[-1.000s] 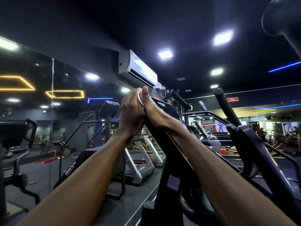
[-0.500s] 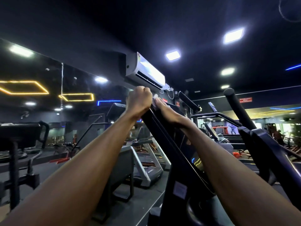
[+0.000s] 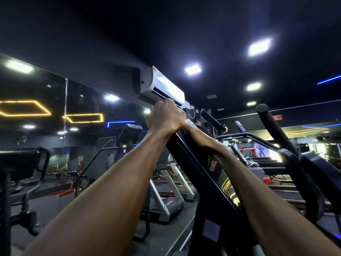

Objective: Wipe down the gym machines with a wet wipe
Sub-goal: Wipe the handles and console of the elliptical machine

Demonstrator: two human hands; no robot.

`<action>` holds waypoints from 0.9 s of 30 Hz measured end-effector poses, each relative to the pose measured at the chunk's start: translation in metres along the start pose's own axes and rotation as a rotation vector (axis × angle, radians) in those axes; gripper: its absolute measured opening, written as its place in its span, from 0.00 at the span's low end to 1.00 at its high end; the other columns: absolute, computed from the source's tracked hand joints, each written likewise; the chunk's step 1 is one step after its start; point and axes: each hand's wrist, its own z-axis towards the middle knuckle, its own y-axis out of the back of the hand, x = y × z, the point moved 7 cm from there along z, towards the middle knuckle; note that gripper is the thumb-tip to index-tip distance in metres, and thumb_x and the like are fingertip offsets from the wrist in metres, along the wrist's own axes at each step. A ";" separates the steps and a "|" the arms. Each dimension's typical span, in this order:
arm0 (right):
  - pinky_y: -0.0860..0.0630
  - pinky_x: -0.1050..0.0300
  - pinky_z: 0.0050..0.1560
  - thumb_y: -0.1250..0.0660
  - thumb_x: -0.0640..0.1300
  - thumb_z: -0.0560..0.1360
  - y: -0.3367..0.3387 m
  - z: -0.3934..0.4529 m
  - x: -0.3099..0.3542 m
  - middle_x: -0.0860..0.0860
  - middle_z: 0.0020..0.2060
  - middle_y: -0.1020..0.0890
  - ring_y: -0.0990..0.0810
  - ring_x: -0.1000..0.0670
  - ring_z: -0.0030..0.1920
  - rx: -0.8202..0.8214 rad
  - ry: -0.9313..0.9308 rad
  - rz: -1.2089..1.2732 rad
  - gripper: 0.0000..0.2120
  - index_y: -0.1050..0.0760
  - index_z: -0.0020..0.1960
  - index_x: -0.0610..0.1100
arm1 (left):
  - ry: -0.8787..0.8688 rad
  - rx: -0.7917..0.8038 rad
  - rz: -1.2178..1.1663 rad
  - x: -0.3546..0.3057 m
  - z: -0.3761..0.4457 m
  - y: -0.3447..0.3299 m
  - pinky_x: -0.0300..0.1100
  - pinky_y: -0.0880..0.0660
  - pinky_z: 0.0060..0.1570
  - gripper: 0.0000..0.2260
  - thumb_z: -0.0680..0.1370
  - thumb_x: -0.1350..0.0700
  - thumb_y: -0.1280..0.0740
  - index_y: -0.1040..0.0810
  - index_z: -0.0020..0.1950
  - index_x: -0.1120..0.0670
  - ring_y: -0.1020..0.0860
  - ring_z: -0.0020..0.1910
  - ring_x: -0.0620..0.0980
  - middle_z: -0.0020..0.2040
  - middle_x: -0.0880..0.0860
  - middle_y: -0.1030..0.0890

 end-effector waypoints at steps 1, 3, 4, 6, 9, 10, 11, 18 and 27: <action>0.33 0.56 0.65 0.49 0.49 0.84 -0.003 0.001 0.013 0.53 0.53 0.28 0.32 0.56 0.55 0.006 0.061 0.031 0.09 0.32 0.50 0.56 | -0.004 -0.013 0.008 0.000 -0.001 0.001 0.46 0.34 0.48 0.14 0.79 0.53 0.40 0.23 0.60 0.57 0.25 0.63 0.62 0.63 0.59 0.22; 0.32 0.65 0.46 0.49 0.38 0.84 0.000 0.005 0.032 0.54 0.38 0.29 0.31 0.57 0.40 -0.027 0.073 0.145 0.18 0.34 0.39 0.51 | -0.009 -0.041 0.011 -0.001 0.000 0.003 0.47 0.31 0.51 0.14 0.79 0.52 0.40 0.23 0.60 0.57 0.25 0.63 0.62 0.63 0.59 0.22; 0.31 0.67 0.40 0.50 0.35 0.84 0.003 0.008 0.034 0.52 0.36 0.30 0.31 0.57 0.36 -0.038 0.058 0.153 0.19 0.35 0.37 0.48 | -0.007 -0.038 0.011 -0.001 0.000 0.003 0.48 0.30 0.53 0.14 0.79 0.51 0.40 0.23 0.60 0.57 0.25 0.63 0.62 0.63 0.59 0.22; 0.25 0.64 0.45 0.50 0.39 0.84 0.008 0.013 0.022 0.40 0.41 0.25 0.25 0.57 0.40 -0.046 -0.008 0.128 0.16 0.32 0.40 0.42 | -0.010 -0.013 0.003 0.000 -0.004 0.003 0.48 0.29 0.53 0.14 0.79 0.52 0.40 0.23 0.60 0.57 0.25 0.63 0.63 0.62 0.60 0.22; 0.36 0.45 0.72 0.49 0.54 0.83 0.015 0.006 -0.013 0.36 0.69 0.30 0.30 0.43 0.68 -0.044 -0.148 -0.004 0.20 0.28 0.66 0.44 | -0.032 -0.002 -0.004 -0.002 -0.006 0.003 0.47 0.33 0.47 0.12 0.78 0.53 0.41 0.22 0.55 0.57 0.24 0.60 0.63 0.60 0.60 0.21; 0.38 0.47 0.73 0.49 0.54 0.84 0.014 -0.001 -0.014 0.39 0.72 0.32 0.32 0.43 0.71 -0.035 -0.155 0.040 0.24 0.32 0.72 0.40 | -0.034 -0.005 0.001 -0.002 -0.007 0.004 0.46 0.34 0.46 0.12 0.78 0.53 0.41 0.22 0.55 0.57 0.24 0.60 0.63 0.59 0.60 0.20; 0.36 0.52 0.71 0.49 0.54 0.85 0.012 -0.001 -0.010 0.41 0.72 0.31 0.31 0.44 0.70 -0.025 -0.115 0.092 0.25 0.34 0.73 0.37 | -0.029 -0.011 0.003 -0.001 -0.007 0.004 0.46 0.34 0.46 0.12 0.78 0.53 0.40 0.22 0.55 0.57 0.24 0.60 0.63 0.59 0.60 0.20; 0.31 0.54 0.68 0.55 0.52 0.87 0.017 -0.009 -0.021 0.36 0.61 0.22 0.23 0.44 0.59 -0.069 -0.162 0.212 0.27 0.27 0.63 0.32 | -0.068 -0.049 0.013 -0.005 -0.009 0.002 0.50 0.31 0.51 0.14 0.80 0.53 0.42 0.23 0.58 0.59 0.25 0.60 0.63 0.60 0.61 0.20; 0.32 0.56 0.68 0.54 0.45 0.87 0.010 -0.042 -0.020 0.45 0.57 0.25 0.28 0.52 0.59 -0.044 -0.113 0.246 0.21 0.30 0.64 0.32 | -0.250 -0.124 0.208 -0.019 -0.018 -0.009 0.52 0.34 0.59 0.14 0.78 0.53 0.43 0.23 0.56 0.58 0.25 0.59 0.60 0.56 0.59 0.19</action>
